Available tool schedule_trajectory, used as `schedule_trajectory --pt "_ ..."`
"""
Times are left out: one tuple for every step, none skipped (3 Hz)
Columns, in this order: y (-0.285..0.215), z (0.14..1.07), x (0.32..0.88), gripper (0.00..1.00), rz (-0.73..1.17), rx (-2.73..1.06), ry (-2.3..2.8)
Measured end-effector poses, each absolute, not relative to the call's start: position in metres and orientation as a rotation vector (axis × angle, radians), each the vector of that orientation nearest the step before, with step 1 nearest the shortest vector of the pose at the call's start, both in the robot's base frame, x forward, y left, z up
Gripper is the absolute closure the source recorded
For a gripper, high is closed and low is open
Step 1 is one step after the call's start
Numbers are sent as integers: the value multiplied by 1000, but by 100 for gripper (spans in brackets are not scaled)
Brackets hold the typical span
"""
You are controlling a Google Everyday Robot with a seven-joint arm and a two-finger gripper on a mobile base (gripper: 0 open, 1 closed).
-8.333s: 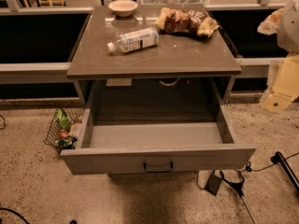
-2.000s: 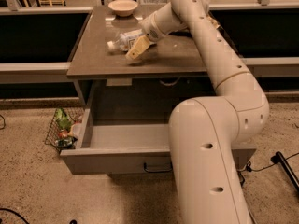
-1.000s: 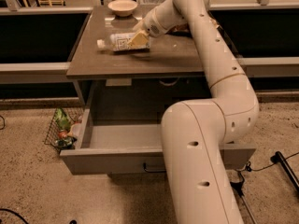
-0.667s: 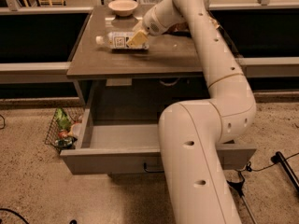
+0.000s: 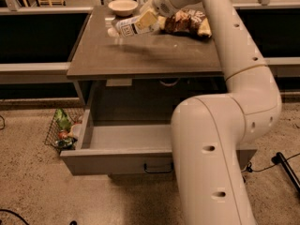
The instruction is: Place blue plastic bottle into top drawer
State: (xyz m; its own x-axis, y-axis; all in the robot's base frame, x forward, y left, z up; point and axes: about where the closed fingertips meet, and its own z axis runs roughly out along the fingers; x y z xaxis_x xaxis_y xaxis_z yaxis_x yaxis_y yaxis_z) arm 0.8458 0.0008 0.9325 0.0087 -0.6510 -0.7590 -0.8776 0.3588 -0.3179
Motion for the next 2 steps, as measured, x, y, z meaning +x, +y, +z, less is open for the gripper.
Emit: schedule_trajectory --pt "15 918 840 100 408 -1340 1690" --pt "15 917 840 100 409 -1340 1690"
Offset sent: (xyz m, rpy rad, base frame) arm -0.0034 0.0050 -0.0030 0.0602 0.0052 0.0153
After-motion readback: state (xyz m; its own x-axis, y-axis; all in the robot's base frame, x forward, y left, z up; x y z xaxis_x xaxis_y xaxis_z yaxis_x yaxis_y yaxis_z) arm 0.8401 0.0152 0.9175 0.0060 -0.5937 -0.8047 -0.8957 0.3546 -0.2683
